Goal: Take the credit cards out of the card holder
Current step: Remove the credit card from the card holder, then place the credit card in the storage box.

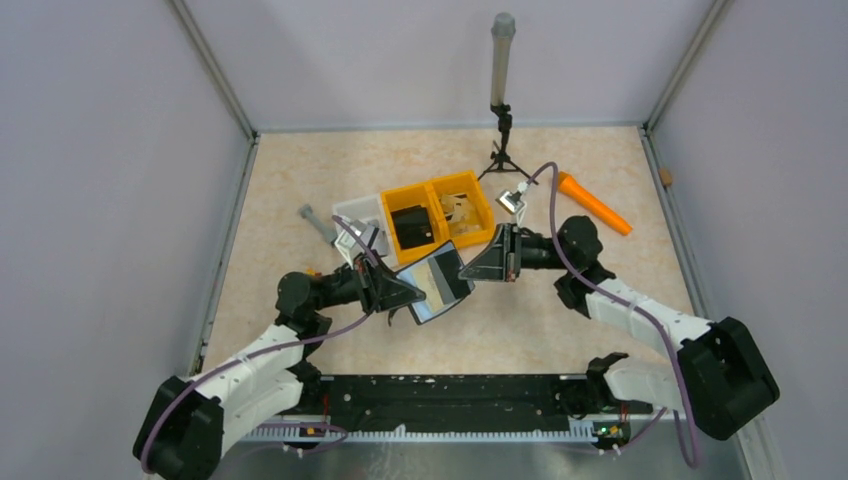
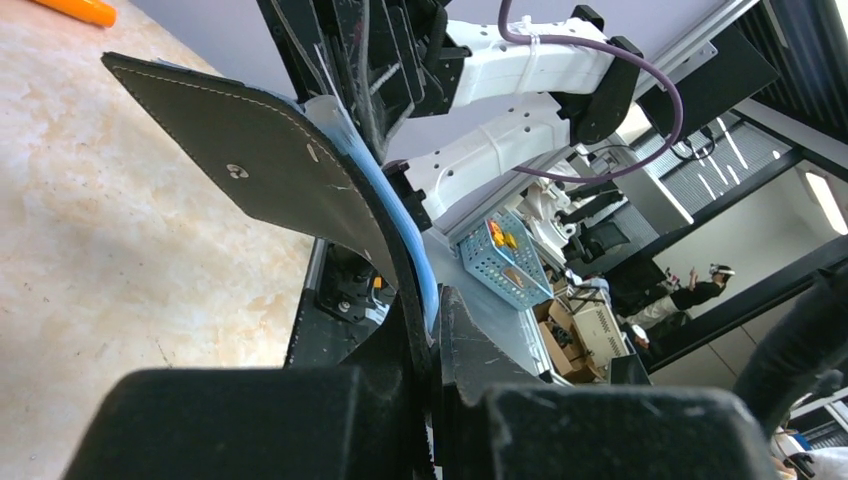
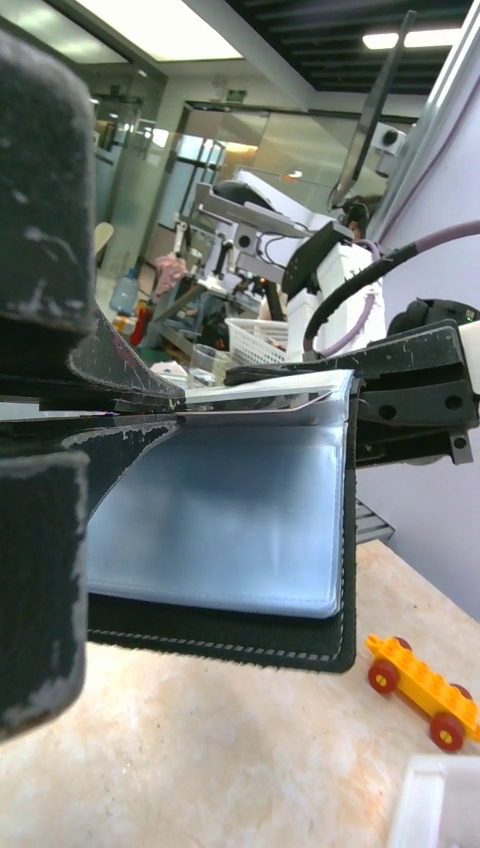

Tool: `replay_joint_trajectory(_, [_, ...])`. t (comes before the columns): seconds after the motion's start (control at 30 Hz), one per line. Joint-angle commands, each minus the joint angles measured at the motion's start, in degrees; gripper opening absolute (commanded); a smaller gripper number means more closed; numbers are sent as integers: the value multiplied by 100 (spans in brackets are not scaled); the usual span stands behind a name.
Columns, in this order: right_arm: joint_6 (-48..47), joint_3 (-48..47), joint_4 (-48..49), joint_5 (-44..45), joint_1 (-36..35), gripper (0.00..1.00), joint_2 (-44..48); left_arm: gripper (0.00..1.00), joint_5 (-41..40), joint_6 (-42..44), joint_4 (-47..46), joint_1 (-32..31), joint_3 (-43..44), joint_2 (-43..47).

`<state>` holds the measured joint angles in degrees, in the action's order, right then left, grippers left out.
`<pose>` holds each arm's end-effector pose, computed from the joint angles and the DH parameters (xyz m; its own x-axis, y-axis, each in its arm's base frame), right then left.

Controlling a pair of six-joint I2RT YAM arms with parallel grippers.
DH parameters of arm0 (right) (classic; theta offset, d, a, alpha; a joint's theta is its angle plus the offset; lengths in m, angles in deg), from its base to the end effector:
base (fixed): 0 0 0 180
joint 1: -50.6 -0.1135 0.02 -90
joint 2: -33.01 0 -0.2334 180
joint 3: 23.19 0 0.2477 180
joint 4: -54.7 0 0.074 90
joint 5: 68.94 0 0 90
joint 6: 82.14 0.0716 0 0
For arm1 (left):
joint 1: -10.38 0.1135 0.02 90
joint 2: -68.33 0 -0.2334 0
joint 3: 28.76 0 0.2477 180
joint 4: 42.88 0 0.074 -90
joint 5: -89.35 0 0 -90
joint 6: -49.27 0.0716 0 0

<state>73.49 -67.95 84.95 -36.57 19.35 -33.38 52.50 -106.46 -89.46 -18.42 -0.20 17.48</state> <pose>0.1976 0.1907 0.2529 -0.8504 0.0544 -0.5233 -0.5259 -0.0607 0.8484 0.1550 -0.1506 0.2487 -0.6979 -0.2402 -0.6747 0.7101 -0.1091 -0.6956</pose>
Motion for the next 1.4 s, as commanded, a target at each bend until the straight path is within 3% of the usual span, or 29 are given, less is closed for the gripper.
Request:
replay_joint_trajectory(0.0, [-258,24,140,-212,296,0,39,0,276,-118,-378,86,-79,263])
replay_joint_trajectory(0.13, [-337,-42,166,-454,319,0,-69,0,523,-268,-409,132,-46,415])
replay_joint_trajectory(0.23, [-606,-100,-198,-411,418,0,10,0,481,23,315,202,40,746])
replay_joint_trajectory(0.3, [-805,-74,-535,-247,572,0,130,0,285,516,1328,259,132,1138])
replay_joint_trajectory(0.43, [-1287,-69,-1275,241,804,0,289,0,-936,2275,4844,341,747,1885])
replay_joint_trajectory(0.5, [-1890,-243,-2116,704,811,0,337,0,-1370,2779,5615,376,1000,2019])
replay_joint_trajectory(0.67, [-2967,-792,-3380,2089,611,0,401,0,-2324,3008,6320,434,1253,2323])
replay_joint_trajectory(0.83, [-4738,-1776,-4559,4082,-596,0,-155,0,-4387,3419,7544,441,1698,2785])
replay_joint_trajectory(1.0, [-6302,-2155,-3829,5117,-1528,0,-904,0,-5839,3504,8926,436,2569,2439])
replay_joint_trajectory(1.13, [-7547,-2804,-3685,5598,-1792,0,-1863,0,-6585,3418,9214,436,2698,2528])
replay_joint_trajectory(1.37, [-9396,-3863,-3510,6561,-1912,0,-3285,0,-6965,3490,9385,436,2760,2760])
